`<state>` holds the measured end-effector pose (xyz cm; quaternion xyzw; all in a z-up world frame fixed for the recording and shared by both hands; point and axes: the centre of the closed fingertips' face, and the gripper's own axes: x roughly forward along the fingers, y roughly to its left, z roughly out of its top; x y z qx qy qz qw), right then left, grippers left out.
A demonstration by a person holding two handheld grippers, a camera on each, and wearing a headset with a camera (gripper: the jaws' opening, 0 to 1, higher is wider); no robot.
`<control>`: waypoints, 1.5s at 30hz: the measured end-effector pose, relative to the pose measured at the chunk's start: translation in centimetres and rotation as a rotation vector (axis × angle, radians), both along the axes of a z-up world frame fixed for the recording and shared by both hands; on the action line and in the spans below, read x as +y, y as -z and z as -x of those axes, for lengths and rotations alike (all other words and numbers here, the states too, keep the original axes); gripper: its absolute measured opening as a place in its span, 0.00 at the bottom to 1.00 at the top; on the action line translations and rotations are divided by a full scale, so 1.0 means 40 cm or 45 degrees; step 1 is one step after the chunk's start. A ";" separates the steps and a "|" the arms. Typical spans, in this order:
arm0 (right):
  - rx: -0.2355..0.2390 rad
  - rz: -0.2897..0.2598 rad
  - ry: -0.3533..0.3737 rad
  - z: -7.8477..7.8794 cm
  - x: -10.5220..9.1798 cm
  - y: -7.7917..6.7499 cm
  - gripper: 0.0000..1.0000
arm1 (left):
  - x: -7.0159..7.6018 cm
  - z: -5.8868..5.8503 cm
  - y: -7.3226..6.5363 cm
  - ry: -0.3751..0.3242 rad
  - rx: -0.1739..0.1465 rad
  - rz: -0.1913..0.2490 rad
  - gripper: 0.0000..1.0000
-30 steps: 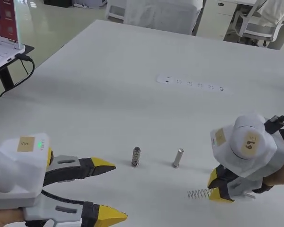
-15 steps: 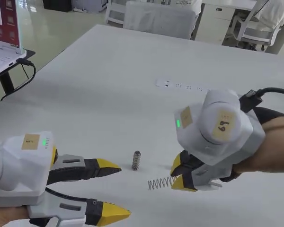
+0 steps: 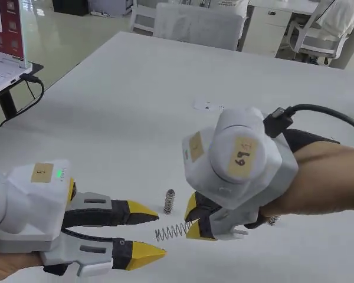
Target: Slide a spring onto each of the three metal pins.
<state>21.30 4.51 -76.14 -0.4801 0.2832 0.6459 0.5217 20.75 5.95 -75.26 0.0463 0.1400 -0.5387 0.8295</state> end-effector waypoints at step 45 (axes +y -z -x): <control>0.081 -0.045 -0.036 0.029 0.009 0.006 0.08 | -0.020 0.026 -0.009 0.068 -0.011 0.003 0.02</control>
